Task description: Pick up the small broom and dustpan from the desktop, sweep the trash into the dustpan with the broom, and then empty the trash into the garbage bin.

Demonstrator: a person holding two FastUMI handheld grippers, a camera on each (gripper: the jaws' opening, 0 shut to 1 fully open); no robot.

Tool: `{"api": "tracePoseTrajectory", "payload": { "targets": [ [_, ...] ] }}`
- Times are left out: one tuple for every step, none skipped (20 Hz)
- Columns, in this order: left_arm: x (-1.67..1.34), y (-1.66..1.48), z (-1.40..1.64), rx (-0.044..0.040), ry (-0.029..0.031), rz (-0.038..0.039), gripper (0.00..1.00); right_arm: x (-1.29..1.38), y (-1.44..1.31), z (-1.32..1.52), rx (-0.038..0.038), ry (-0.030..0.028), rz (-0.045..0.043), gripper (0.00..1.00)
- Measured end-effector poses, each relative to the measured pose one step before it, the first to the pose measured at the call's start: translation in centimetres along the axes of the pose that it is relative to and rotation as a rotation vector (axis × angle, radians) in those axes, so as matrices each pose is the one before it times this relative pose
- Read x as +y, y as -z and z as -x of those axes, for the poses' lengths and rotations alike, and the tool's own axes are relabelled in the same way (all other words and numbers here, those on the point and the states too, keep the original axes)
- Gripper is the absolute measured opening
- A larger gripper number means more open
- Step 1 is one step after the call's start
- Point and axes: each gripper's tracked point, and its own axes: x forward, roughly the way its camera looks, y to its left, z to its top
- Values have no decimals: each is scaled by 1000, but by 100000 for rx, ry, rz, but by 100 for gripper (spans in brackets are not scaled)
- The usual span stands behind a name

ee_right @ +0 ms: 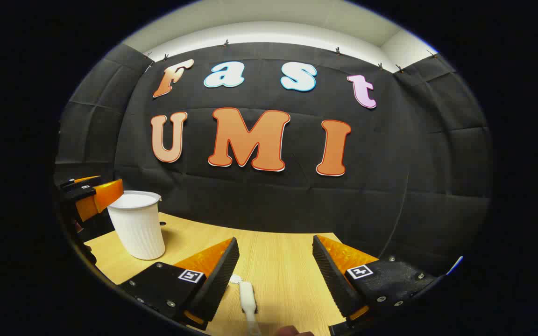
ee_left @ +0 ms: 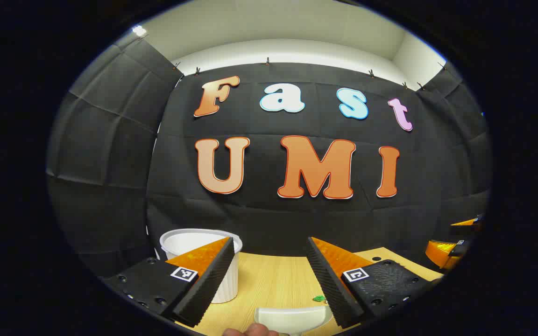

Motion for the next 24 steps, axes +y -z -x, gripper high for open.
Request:
{"api": "tracePoseTrajectory", "payload": {
  "targets": [
    [-542, -34, 152, 391, 592, -975, 97, -178, -170, -177, -820, -170, -416, 95],
    [-336, -317, 11, -777, 562, -79, 99, -163, 5, -96, -323, -530, -754, 95],
    [-453, -312, 5, -520, 355, -279, 97, -108, 120, -46, 80, -209, -385, 95],
    [-244, 173, -110, 268, 849, -115, 97, -59, 291, 6, 1012, -662, -157, 95],
    [-720, -88, -68, 750, 2243, 456, 99, -301, 10, 128, 232, 61, -8, 95],
    [-253, -59, -117, 291, 597, -309, 97, -536, -357, 293, -512, 823, -101, 95],
    [-9, -52, -130, -117, 182, -476, 96, -201, -419, 170, -979, 301, -489, 95],
    [25, -184, -11, -198, 75, -202, 99, -140, -357, 135, -983, 1014, -27, 95],
    [21, -135, 59, -297, -215, -34, 99, -39, -142, 77, -779, 695, -52, 95],
    [-31, 75, 10, -8, -21, 147, 99, 102, -196, 151, -663, 716, 92, 95],
    [-40, 43, -18, 572, 241, 169, 97, 198, -13, 277, -81, -246, -108, 95],
    [-40, 339, 146, 602, -189, -156, 97, 247, 74, 176, 341, -146, 72, 95],
    [-68, 112, 120, 380, 109, -36, 97, 57, 140, 109, 339, -40, 19, 95],
    [-49, 94, -9, 193, -197, -128, 97, 100, 101, 3, 502, 58, -227, 95],
    [15, -5, 102, -76, -28, 28, 97, -9, 86, -7, 365, 295, -416, 95],
    [-21, 178, 198, -50, -5, -111, 97, 153, 20, -2, 399, -134, -576, 95],
    [-43, 14, 95, 89, 112, -353, 97, 98, 6, 86, 131, 270, -230, 95],
    [15, 325, 119, 371, 44, -309, 97, 67, 73, -8, 200, 72, -42, 95],
    [28, 161, 153, 360, -97, -263, 97, 106, 140, -11, 267, 58, 150, 95],
    [12, 330, -27, 480, -258, -59, 97, 143, 164, 0, 523, -306, 305, 95],
    [67, 108, 43, 373, -217, 62, 97, 130, 163, 37, 414, -212, 375, 95],
    [149, 283, 56, 647, -275, -263, 97, 172, 73, 40, 506, -258, 516, 95],
    [116, 178, -36, 359, -501, -353, 97, -26, 212, -36, 596, 31, 461, 95],
    [-17, 272, -42, 546, -347, -133, 97, 74, 218, -16, 711, -211, 304, 95]
  ]
}}
